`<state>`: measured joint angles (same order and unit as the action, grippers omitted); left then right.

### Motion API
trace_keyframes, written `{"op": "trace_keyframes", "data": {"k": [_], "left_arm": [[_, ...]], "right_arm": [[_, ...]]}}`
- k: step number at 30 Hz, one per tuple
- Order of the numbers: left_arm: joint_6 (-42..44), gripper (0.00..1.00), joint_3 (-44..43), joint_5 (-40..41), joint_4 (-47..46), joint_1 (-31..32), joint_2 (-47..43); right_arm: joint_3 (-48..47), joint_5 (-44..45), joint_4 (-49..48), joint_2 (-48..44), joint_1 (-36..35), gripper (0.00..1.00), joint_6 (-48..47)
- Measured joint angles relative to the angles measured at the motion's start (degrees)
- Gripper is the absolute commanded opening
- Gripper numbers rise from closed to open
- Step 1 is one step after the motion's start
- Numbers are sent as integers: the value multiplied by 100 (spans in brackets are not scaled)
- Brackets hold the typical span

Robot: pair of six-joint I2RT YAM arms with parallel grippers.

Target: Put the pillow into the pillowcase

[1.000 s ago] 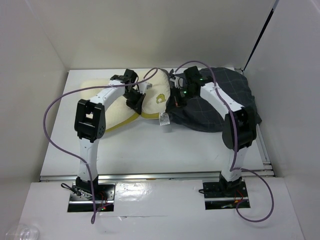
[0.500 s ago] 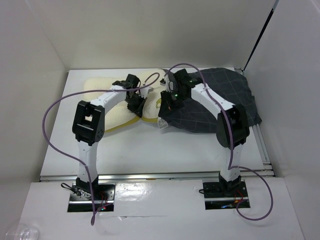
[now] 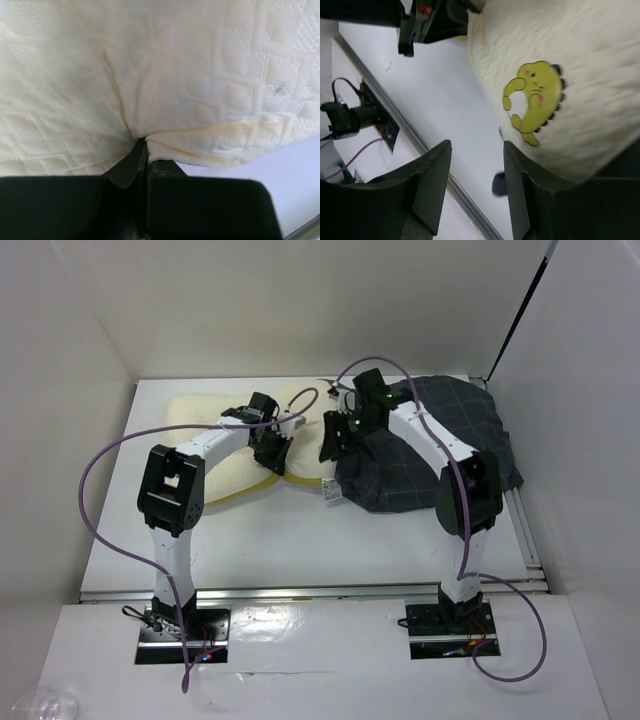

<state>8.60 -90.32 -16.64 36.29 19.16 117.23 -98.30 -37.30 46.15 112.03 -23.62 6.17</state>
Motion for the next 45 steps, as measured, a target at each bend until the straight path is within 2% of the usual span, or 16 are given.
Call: {"op": "trace_keyframes", "data": {"k": [9, 16, 25, 45], "left_arm": [[17, 0, 234, -127, -168, -131, -125], [26, 0, 358, -225, -195, -208, -199], [31, 0, 343, -258, -170, -216, -199], [22, 0, 343, -260, -168, -216, -199]], "right_arm": [[-247, 420, -114, -378, 573, 54, 61], [-151, 1375, -133, -750, 577, 54, 63], [-24, 2568, -151, -739, 577, 54, 26], [-157, 1655, -190, -153, 577, 54, 103]]}}
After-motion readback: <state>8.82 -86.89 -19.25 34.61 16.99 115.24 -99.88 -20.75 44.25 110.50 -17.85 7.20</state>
